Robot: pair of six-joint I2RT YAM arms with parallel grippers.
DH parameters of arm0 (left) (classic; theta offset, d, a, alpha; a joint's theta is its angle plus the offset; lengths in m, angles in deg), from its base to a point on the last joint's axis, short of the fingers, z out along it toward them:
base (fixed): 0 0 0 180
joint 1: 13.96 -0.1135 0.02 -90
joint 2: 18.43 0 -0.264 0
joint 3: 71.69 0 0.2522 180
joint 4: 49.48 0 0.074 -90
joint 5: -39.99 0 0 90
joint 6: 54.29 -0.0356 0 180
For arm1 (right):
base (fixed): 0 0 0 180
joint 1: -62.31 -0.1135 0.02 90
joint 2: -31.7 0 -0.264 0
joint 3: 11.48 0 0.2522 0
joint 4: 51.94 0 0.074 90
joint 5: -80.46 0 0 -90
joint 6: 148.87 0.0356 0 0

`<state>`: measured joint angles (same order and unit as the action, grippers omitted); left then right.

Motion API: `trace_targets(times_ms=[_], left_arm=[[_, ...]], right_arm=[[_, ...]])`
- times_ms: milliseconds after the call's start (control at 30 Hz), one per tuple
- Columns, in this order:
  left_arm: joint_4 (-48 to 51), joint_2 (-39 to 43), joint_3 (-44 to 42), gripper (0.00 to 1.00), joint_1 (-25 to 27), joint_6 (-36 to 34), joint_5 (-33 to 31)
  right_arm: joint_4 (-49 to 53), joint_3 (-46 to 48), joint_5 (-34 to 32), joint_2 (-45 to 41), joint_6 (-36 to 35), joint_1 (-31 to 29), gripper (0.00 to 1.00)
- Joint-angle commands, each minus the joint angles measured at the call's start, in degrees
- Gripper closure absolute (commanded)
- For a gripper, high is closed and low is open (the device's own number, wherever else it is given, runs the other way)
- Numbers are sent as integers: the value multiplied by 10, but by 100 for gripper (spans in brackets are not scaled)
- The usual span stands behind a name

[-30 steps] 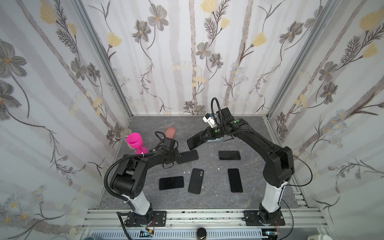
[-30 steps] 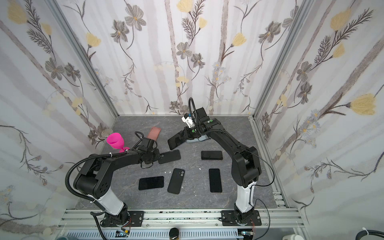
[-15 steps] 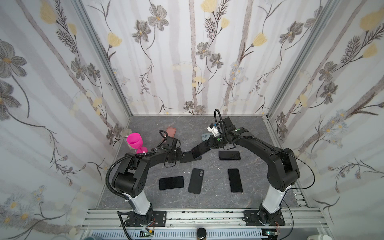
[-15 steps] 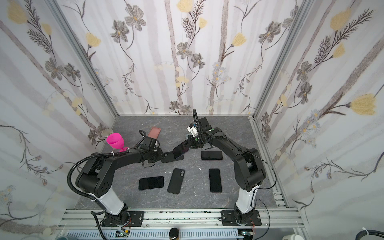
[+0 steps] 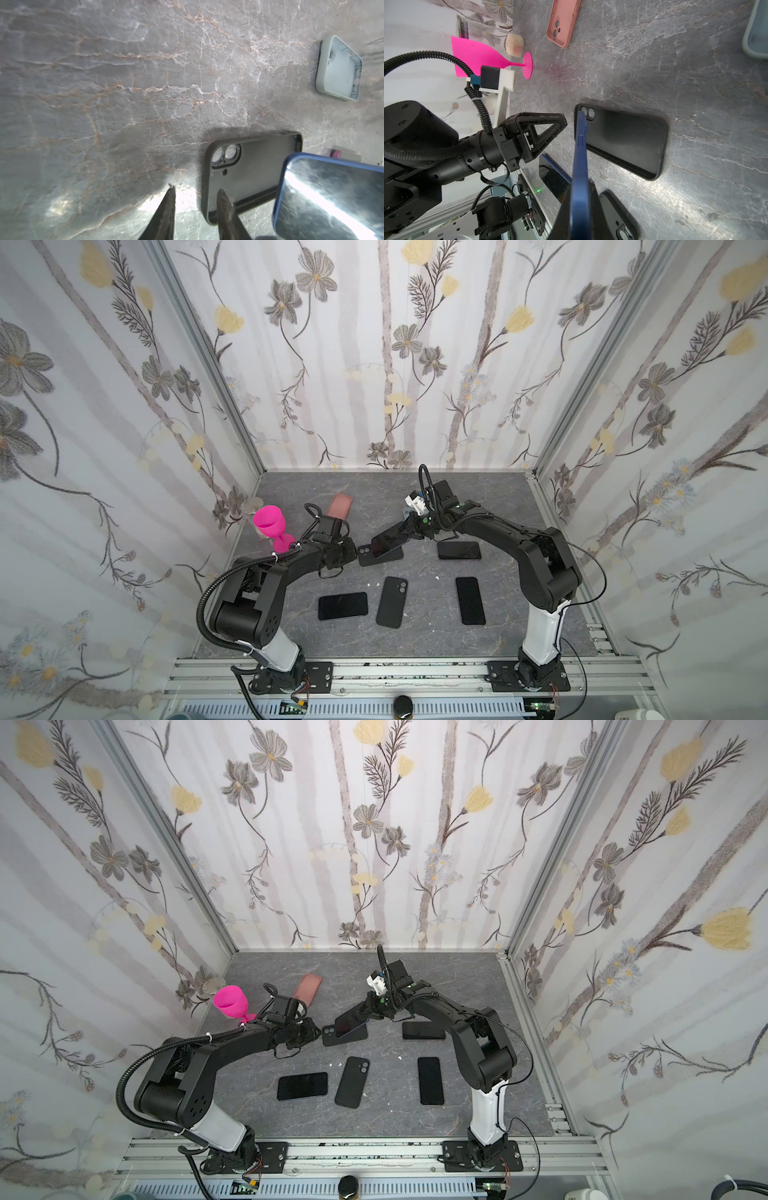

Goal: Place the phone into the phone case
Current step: 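Lower the blue-edged phone with the right gripper into the black case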

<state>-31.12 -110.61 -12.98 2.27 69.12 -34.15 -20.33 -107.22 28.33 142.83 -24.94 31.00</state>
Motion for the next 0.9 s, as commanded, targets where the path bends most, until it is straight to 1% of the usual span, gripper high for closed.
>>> trace_targets(times_ms=[0,167,367,567,867], left_arm=[[-31,-7,-3,67,-1,7,40],[-48,-22,-6,67,-1,13,66],[-51,-28,-6,67,-1,9,69],[-54,-40,-7,67,-1,5,73],[-65,-57,-8,68,-1,-3,84]], right_arm=[[-43,-10,33,14,15,-5,100],[-61,-16,51,39,26,-8,100],[-64,-18,58,56,31,-11,100],[-76,-13,81,79,33,-9,100],[-101,17,84,95,41,-5,100]])
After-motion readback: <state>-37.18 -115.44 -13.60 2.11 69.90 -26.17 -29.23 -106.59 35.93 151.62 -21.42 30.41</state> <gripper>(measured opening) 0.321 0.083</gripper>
